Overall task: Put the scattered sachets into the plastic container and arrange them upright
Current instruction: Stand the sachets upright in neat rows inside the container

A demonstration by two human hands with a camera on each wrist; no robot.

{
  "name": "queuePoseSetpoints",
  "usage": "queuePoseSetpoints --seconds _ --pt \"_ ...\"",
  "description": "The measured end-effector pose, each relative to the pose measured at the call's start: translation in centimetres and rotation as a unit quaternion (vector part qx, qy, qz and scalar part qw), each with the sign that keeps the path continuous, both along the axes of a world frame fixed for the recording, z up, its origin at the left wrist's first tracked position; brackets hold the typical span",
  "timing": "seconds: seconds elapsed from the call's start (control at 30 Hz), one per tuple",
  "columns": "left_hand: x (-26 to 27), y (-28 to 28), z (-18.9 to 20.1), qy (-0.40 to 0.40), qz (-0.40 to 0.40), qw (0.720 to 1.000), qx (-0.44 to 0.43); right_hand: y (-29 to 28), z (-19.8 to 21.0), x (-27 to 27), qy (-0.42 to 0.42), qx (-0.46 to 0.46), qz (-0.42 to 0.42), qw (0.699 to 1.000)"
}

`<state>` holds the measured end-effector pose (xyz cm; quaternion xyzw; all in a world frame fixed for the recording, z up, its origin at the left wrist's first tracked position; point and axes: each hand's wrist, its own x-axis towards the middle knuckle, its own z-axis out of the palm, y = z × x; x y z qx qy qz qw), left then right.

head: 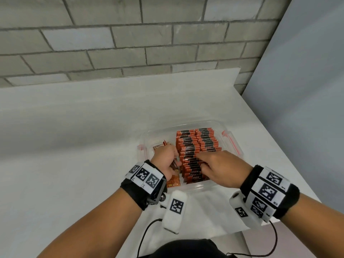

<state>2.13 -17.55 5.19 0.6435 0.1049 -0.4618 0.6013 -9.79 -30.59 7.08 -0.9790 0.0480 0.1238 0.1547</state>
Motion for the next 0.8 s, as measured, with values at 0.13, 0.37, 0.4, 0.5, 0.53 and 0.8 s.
queuePoseSetpoints --seconds 0.13,0.37,0.4,0.5,0.53,0.8 --pt "-0.1 -0.5 0.4 0.013 0.014 1.0 0.019 0.5 -0.9 0.6 0.086 -0.066 0.021 0.994" --pt "-0.1 -0.9 -0.8 0.031 0.005 0.999 0.003 0.2 -1.6 0.9 0.104 -0.087 0.025 0.99" --pt "0.0 -0.9 -0.9 0.026 0.016 0.999 0.008 0.0 -1.5 1.0 0.099 -0.092 0.021 0.991" --pt "0.2 -0.8 -1.1 0.016 0.012 1.0 0.009 0.1 -1.3 1.3 0.095 -0.113 0.009 0.989" --pt "0.1 -0.7 -1.0 0.022 0.005 1.0 0.006 0.2 -1.4 1.4 0.096 -0.12 0.011 0.988" --pt "0.1 -0.4 -1.0 0.048 -0.011 0.998 -0.035 0.2 -1.0 1.9 0.085 -0.103 -0.016 0.991"
